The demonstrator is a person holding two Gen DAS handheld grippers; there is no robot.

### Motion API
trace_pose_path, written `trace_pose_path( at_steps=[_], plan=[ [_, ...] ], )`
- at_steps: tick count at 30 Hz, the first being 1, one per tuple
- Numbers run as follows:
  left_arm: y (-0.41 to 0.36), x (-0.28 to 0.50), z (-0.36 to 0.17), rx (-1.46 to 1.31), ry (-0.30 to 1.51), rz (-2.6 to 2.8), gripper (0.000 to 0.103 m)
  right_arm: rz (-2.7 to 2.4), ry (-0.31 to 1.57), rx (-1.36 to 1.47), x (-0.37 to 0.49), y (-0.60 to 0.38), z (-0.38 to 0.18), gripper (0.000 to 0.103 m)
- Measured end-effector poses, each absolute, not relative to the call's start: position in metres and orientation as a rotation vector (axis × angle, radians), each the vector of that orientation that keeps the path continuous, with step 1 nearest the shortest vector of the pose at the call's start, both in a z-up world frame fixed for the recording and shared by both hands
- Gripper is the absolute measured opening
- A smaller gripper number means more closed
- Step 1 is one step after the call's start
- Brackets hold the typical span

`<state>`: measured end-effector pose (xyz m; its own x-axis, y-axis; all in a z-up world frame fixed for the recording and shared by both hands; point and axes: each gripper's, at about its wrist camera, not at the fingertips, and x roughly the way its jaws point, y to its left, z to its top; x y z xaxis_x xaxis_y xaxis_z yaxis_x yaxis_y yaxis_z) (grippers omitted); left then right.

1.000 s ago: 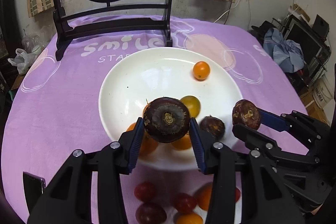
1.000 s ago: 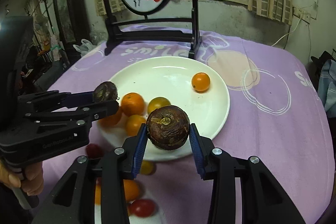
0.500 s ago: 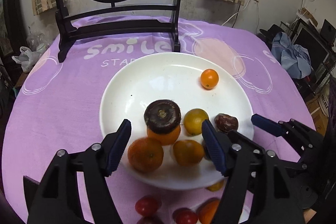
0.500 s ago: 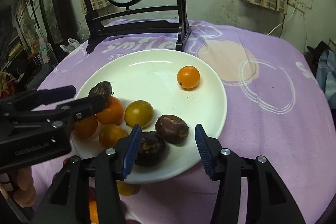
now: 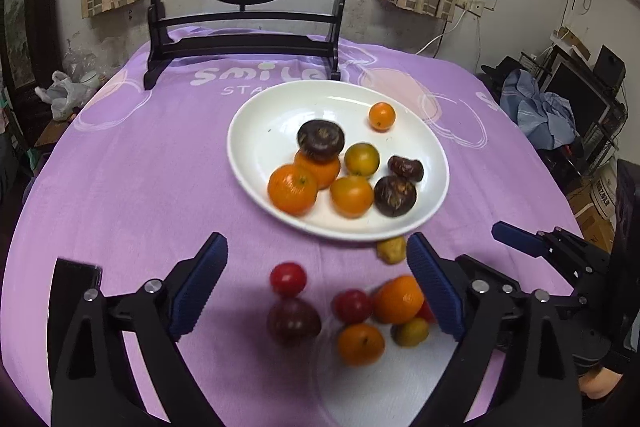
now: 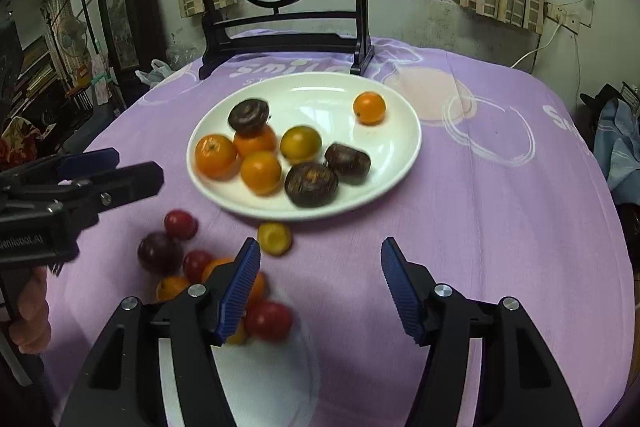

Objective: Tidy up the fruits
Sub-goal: 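Grasp a yellow-green citrus with the right tool while the left tool grasps an orange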

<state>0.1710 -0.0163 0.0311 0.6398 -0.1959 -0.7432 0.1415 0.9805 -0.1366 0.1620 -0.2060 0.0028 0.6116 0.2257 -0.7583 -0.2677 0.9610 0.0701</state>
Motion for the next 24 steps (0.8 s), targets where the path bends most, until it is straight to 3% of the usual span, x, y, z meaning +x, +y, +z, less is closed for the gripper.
trace_pose_path(
  at_steps=[20, 24],
  plan=[
    [0.027, 0.145, -0.012, -0.137, 0.902, -0.171, 0.092, 0.350, 1.001, -0.134, 0.101, -0.162, -0.046, 0.064],
    [0.030, 0.146, -0.012, -0.158, 0.912, -0.186, 0.092, 0.346, 0.990, -0.131, 0.109, -0.157, -0.046, 0.058]
  ],
)
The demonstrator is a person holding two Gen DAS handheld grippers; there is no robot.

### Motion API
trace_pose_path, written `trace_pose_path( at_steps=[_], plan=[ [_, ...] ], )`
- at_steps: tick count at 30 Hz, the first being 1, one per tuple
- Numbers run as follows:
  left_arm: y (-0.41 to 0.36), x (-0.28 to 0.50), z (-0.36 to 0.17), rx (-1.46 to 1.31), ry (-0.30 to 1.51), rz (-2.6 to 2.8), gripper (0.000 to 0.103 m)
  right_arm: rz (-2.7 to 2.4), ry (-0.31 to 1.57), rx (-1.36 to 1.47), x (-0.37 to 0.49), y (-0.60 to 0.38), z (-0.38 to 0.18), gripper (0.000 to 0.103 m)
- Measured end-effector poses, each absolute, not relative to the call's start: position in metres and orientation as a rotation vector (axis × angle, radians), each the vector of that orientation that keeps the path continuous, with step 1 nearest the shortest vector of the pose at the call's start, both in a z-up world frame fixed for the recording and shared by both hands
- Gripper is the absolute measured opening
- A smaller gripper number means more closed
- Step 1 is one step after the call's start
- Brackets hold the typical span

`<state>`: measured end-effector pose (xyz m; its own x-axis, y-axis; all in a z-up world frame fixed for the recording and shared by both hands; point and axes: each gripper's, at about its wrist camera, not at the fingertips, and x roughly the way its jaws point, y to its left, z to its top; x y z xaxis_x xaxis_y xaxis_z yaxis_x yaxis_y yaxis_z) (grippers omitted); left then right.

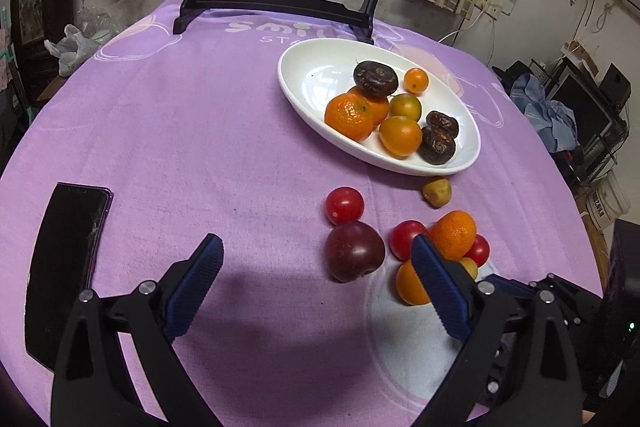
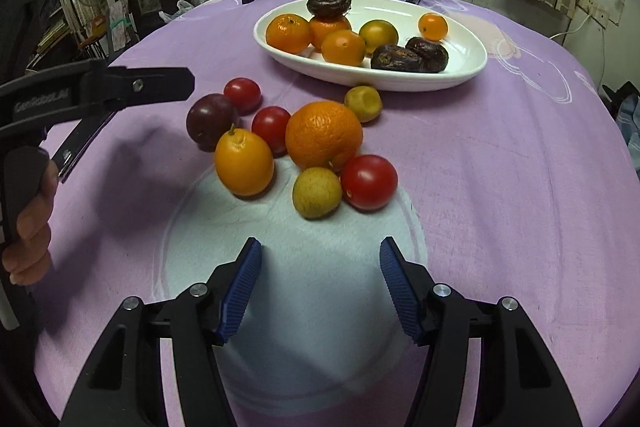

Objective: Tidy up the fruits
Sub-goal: 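Grasp a yellow-green citrus with the right tool while the left tool grasps an orange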

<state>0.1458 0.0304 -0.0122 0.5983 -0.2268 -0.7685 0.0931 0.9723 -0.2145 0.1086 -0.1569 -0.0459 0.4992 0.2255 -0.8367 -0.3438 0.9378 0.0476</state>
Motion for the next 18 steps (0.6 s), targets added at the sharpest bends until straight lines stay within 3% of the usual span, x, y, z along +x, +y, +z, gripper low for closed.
trace_pose_path(
  at_steps=[7, 12, 18],
  plan=[
    [0.036, 0.146, -0.011, -0.183, 0.910, -0.186, 0.092, 0.338, 0.981, -0.151, 0.126, -0.145, -0.045, 0.051],
    [0.035, 0.148, -0.016, -0.178, 0.932, -0.184, 0.092, 0.322, 0.959, -0.148, 0.132, -0.143, -0.045, 0.027],
    [0.032, 0.145, -0.017, -0.165, 0.927, -0.198, 0.093, 0.333, 0.970, -0.094, 0.124, -0.157, -0.043, 0.027]
  ],
)
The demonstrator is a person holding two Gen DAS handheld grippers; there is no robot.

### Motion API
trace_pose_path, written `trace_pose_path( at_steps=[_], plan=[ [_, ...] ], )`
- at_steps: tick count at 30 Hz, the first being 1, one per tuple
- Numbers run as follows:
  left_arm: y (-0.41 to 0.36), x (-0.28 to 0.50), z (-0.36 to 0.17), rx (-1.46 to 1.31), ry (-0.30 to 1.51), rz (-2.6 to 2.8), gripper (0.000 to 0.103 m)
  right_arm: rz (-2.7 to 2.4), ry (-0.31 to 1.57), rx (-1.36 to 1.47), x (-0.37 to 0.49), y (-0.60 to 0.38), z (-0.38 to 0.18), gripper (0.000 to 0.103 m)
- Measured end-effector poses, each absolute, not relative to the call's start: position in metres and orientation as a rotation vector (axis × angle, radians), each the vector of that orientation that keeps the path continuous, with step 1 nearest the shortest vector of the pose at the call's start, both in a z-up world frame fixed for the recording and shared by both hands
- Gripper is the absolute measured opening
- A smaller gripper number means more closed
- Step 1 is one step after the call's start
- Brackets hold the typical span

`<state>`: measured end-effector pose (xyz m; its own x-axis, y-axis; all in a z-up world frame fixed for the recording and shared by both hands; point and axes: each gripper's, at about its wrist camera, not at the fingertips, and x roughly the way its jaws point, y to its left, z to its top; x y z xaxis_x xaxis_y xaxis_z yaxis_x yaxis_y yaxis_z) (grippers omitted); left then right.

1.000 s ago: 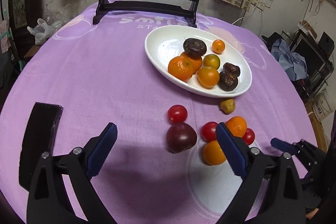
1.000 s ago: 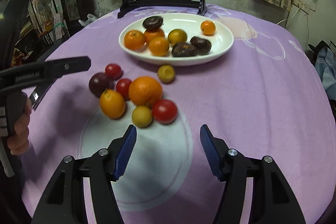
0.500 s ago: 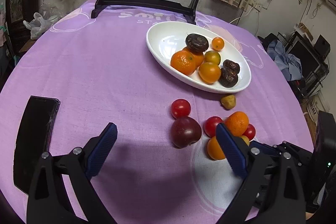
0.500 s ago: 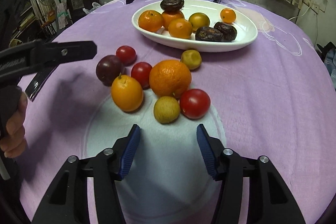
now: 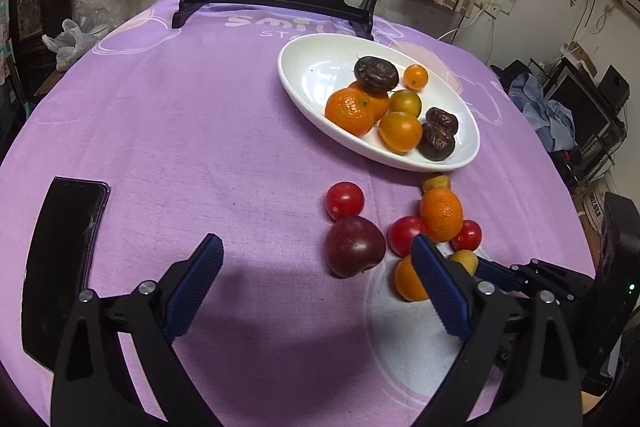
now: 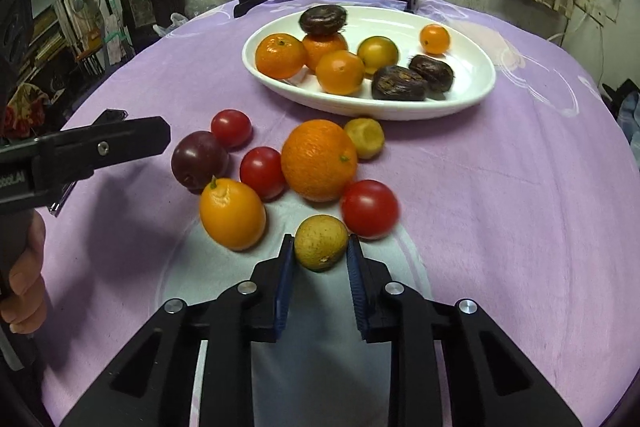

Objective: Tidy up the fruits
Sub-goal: 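Grasp a yellow-green citrus with the right tool while the left tool grasps an orange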

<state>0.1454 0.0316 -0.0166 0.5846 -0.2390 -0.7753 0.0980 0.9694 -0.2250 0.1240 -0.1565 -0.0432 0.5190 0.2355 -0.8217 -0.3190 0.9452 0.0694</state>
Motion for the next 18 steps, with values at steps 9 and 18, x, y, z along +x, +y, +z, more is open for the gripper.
trace_pose_path(
  at_steps=[9, 18],
  plan=[
    [0.001, 0.128, -0.021, -0.105, 0.961, -0.267, 0.093, 0.315, 0.957, -0.102, 0.100, -0.181, -0.038, 0.027],
    [-0.030, 0.114, -0.033, -0.058, 1.014, -0.237, 0.078, 0.307, 0.932, -0.057, 0.098, -0.203, -0.034, 0.027]
  ],
)
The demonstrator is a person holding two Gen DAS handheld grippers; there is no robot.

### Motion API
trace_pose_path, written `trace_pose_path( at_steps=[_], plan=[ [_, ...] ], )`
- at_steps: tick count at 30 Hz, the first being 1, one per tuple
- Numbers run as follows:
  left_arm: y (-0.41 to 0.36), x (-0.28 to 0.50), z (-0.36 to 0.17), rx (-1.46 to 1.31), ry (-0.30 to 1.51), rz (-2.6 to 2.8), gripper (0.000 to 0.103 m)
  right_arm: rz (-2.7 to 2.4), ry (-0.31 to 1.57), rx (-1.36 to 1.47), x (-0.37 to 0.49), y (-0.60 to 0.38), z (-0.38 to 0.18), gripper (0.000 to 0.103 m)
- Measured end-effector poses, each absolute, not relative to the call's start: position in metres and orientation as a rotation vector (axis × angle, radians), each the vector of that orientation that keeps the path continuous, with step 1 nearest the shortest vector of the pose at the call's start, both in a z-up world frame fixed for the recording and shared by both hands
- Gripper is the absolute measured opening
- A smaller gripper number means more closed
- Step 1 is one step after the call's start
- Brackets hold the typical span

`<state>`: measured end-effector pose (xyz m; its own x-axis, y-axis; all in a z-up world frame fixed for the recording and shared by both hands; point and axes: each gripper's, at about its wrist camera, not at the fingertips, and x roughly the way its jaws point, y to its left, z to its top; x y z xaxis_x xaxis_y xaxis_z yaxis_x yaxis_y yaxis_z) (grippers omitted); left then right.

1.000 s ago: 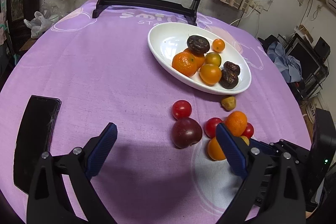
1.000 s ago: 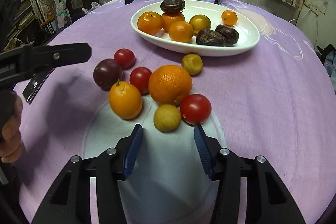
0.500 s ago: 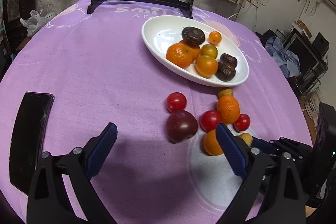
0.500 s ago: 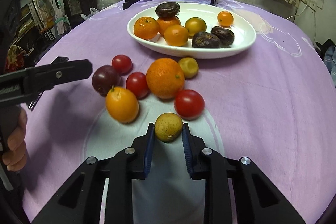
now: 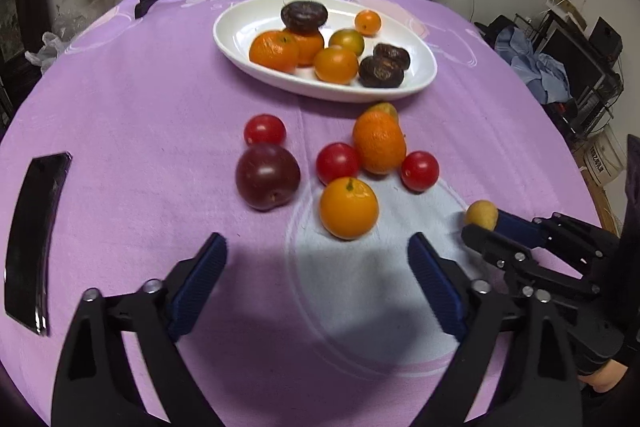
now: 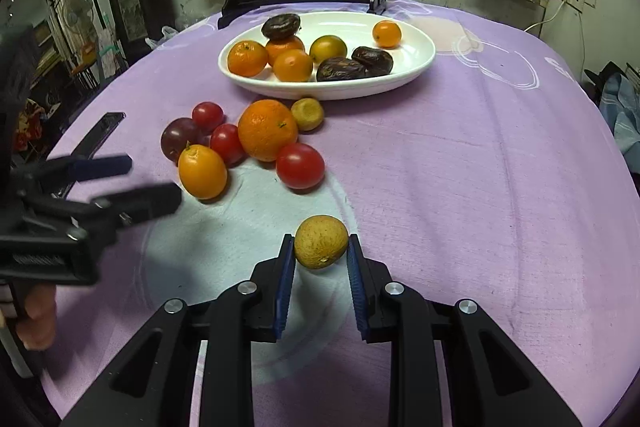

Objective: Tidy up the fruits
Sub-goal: 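Grasp a yellow-green citrus with the right tool while the left tool grasps an orange, then carry both fruits over the white plate and open both tools to drop them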

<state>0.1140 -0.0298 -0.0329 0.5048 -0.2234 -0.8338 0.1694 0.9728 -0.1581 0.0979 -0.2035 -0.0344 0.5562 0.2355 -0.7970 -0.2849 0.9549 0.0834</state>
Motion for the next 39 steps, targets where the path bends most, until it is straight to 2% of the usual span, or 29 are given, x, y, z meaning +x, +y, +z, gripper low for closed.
trace_pose_path(
  at_steps=[3, 11, 13, 14, 15, 27, 39],
  plan=[
    [-0.040, 0.120, -0.043, -0.063, 1.073, -0.229, 0.066, 0.313, 0.912, -0.046, 0.095, -0.207, -0.031, 0.027],
    [-0.064, 0.140, -0.047, -0.040, 1.087, -0.172, 0.062, 0.323, 0.900, -0.022, 0.091, -0.219, -0.030, 0.027],
    [-0.066, 0.142, -0.047, -0.031, 1.075, -0.160, 0.051, 0.326, 0.903, -0.016, 0.091, -0.221, -0.031, 0.027],
    [-0.065, 0.142, -0.046, -0.023, 1.069, -0.156, 0.038, 0.326, 0.903, -0.015, 0.091, -0.221, -0.031, 0.027],
    [-0.064, 0.142, -0.046, -0.023, 1.066, -0.157, 0.035, 0.327, 0.903, -0.014, 0.091, -0.221, -0.031, 0.027],
    [-0.036, 0.120, -0.019, -0.036, 1.008, -0.216, 0.035, 0.315, 0.899, -0.019, 0.091, -0.218, -0.030, 0.027],
    [-0.015, 0.145, 0.032, -0.027, 0.904, -0.236, 0.035, 0.343, 0.810, -0.058, 0.116, -0.203, 0.022, 0.027]
  ],
)
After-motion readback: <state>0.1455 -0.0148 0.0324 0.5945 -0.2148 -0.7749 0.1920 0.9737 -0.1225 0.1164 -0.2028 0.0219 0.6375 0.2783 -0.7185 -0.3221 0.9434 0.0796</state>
